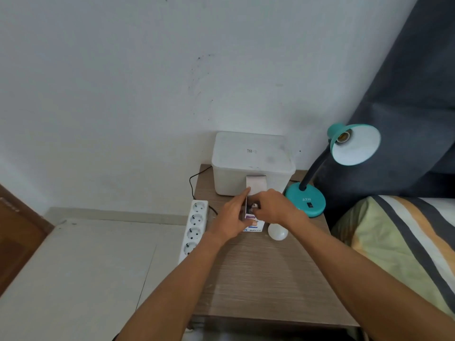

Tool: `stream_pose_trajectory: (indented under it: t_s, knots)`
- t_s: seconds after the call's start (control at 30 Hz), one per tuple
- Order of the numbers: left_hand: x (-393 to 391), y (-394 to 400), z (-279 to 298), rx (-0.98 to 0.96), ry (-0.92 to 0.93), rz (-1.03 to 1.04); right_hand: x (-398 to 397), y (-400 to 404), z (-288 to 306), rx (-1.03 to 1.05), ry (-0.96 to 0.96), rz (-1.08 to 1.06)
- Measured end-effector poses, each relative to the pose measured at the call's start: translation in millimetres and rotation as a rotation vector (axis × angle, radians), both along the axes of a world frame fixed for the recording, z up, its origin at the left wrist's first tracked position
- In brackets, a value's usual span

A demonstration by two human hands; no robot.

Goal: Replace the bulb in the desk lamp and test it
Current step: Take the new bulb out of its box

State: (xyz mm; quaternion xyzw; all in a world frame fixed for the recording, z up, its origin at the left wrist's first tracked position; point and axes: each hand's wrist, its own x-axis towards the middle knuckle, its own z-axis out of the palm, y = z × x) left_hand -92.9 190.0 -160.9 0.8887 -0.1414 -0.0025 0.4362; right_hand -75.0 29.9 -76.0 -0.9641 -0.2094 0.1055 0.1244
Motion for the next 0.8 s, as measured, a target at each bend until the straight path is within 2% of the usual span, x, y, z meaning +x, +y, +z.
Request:
stream_pose_trajectory:
  t_s: [0.2, 0.33, 0.6, 0.8]
  knots:
    - [0, -2, 0, 0.006, 0.01, -0.005, 5, 2, -1, 0.099, 0.042, -0.142]
    - [0, -1, 0, -0.001, -0.001, -0.009, -3, 1, -1, 0.225, -0.052, -0.199]
    - [0, -1, 1, -0.041, -0.031, -0.028, -15, 1, -2, 0.413, -0.276, -0.128]
    - [0, 0, -3, -0.072, 0.029, 0.001, -14, 2, 23, 0.714, -0.342, -0.383]
